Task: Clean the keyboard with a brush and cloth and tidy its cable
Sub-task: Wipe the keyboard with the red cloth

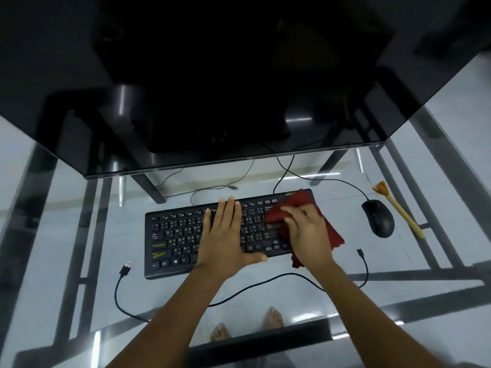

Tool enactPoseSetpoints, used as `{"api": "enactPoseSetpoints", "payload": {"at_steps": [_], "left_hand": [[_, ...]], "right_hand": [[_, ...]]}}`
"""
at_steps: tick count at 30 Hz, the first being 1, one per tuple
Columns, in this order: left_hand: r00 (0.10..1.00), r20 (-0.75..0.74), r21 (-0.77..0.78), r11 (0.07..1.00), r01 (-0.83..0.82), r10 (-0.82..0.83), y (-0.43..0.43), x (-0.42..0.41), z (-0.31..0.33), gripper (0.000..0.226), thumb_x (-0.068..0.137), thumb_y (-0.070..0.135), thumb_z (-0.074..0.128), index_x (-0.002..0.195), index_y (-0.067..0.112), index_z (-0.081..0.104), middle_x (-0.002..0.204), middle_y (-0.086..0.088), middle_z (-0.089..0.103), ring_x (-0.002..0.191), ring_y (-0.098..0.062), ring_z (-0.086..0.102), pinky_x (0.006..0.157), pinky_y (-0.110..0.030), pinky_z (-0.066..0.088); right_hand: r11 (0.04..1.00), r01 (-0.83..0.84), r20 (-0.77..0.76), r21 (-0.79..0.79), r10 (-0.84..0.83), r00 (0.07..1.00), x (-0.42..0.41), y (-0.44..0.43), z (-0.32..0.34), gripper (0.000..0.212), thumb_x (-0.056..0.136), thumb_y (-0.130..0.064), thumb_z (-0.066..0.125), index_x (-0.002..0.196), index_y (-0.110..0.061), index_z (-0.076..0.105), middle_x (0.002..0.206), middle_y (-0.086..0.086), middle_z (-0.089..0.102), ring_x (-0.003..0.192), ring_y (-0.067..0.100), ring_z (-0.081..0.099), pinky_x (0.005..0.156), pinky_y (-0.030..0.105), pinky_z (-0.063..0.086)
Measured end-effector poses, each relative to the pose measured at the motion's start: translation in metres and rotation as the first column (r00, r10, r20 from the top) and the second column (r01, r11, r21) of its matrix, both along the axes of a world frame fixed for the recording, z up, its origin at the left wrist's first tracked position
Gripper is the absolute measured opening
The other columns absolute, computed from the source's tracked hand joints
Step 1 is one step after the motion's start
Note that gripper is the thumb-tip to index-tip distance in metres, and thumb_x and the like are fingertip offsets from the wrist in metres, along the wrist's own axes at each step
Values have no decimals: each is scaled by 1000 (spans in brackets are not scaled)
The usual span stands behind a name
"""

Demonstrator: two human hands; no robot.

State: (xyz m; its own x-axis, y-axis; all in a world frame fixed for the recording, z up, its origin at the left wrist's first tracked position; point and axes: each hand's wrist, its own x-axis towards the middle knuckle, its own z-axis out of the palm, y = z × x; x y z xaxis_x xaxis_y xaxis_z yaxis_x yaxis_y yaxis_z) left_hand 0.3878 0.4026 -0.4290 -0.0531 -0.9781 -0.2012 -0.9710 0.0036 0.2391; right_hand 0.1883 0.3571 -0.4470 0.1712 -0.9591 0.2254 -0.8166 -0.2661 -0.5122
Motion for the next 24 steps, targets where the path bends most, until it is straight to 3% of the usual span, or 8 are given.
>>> {"api": "enactPoseSetpoints", "payload": {"at_steps": [3,6,8,11,13,20,22,24], "left_hand": [[1000,7,1,1000,-4,4,0,0,1,132,60,93,37,153,11,-8,161,-4,-15,146,-19,-22,118,-47,-11],[1000,-2,-14,1000,-5,5,0,2,0,129,58,91,28,153,10,-4,162,-5,-12,147,-20,-18,119,-47,-10],[1000,-1,-8,1000,-4,4,-1,2,0,130,58,92,28,153,10,-4,162,-5,-11,147,-20,-17,119,-47,-9],[999,-23,30,999,43,-42,-2,11,4,130,63,90,42,153,12,-10,161,-3,-17,146,-17,-21,119,-47,-11],[999,-1,38,998,49,-49,2,32,9,129,65,89,44,152,14,-13,160,-2,-19,146,-14,-22,118,-47,-15],[994,98,95,995,41,-50,22,88,14,131,61,89,44,152,14,-13,161,-2,-15,147,-17,-18,115,-53,-18],[993,102,96,994,53,-62,19,87,14,132,62,88,47,152,12,-11,161,-3,-14,148,-19,-16,115,-52,-17],[993,99,88,995,49,-57,19,88,13,131,61,88,44,152,12,-11,161,-3,-15,147,-19,-17,115,-52,-17]], "right_hand": [[991,131,6,1,-131,991,23,3,4,25,90,-16,56,111,-15,69,99,12,62,85,29,62,79,41,49],[987,-160,-73,-14,159,985,53,24,2,31,87,-27,52,112,-19,70,97,5,61,84,21,60,74,36,45],[966,-256,-113,-25,252,961,50,15,1,30,88,-29,52,110,-21,70,96,2,60,84,17,59,76,33,44],[998,-55,-45,-4,55,997,34,-5,3,24,91,-18,62,113,-20,70,100,5,61,88,21,60,84,39,48],[999,29,-35,39,-28,999,29,-8,4,25,94,-18,59,117,-21,68,107,7,60,94,23,60,90,43,47],[998,62,-33,2,-62,997,51,4,0,23,93,-17,60,115,-17,68,105,8,62,90,25,59,82,37,40],[999,-28,-13,-19,28,1000,80,20,0,24,88,-15,66,111,-16,70,98,6,62,87,19,56,78,36,42],[968,-244,-39,-53,242,969,107,35,-3,25,84,-19,65,108,-19,71,93,2,61,85,14,53,75,34,41]]}}
